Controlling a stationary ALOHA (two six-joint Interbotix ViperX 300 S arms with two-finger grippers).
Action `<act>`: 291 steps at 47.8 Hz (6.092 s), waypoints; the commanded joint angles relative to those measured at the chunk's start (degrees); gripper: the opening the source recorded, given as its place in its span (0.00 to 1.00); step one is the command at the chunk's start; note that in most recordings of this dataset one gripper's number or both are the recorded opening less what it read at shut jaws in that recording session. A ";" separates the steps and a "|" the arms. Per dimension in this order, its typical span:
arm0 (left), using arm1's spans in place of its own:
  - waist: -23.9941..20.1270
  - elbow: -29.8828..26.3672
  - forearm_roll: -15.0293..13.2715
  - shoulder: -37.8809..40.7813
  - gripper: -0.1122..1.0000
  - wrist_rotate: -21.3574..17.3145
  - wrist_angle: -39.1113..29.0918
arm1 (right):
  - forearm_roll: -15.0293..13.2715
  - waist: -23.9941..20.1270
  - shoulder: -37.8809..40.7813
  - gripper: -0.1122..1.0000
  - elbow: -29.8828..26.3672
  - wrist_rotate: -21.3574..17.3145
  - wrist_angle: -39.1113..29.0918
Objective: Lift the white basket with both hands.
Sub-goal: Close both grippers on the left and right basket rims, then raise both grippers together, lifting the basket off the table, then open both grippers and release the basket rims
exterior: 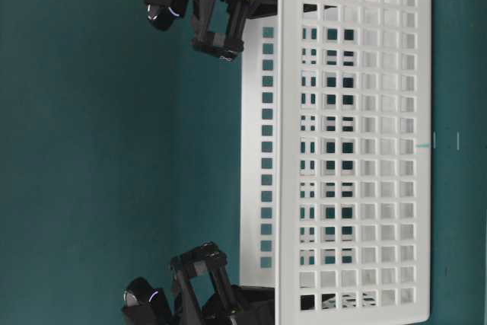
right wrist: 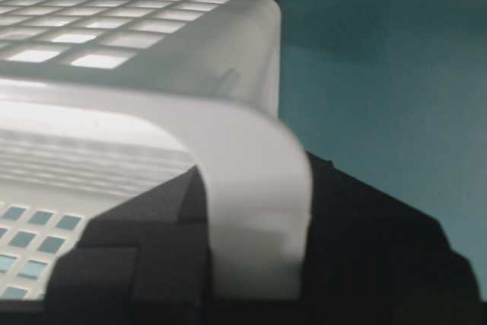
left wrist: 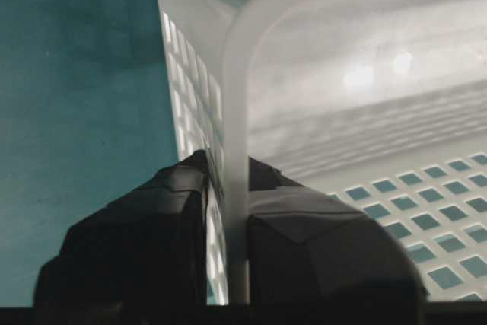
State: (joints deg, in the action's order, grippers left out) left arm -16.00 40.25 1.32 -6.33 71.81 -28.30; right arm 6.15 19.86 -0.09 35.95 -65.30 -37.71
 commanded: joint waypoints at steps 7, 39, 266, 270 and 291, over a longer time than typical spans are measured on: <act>-0.09 -0.18 0.26 -0.26 0.14 -0.44 0.09 | -0.18 -0.18 0.62 0.24 0.35 0.53 0.70; 0.00 -1.85 0.35 -3.43 0.14 -0.09 -0.88 | -0.09 -0.70 -1.41 0.24 -1.05 0.70 -1.76; 19.16 1.41 0.97 -3.69 0.91 5.98 2.02 | -2.72 -21.18 -1.23 0.86 3.78 -17.93 5.19; 19.16 1.32 0.97 -3.87 0.93 5.98 2.02 | -2.81 -21.27 -1.41 0.92 3.87 -17.75 5.01; 18.81 2.46 0.97 -15.03 0.92 5.98 -3.69 | -5.01 -18.37 -11.51 0.95 3.96 -17.84 -2.02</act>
State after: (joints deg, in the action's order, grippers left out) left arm 2.99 42.89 2.11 -18.02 77.78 -30.94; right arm 2.11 0.79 -8.96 40.61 -82.97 -38.94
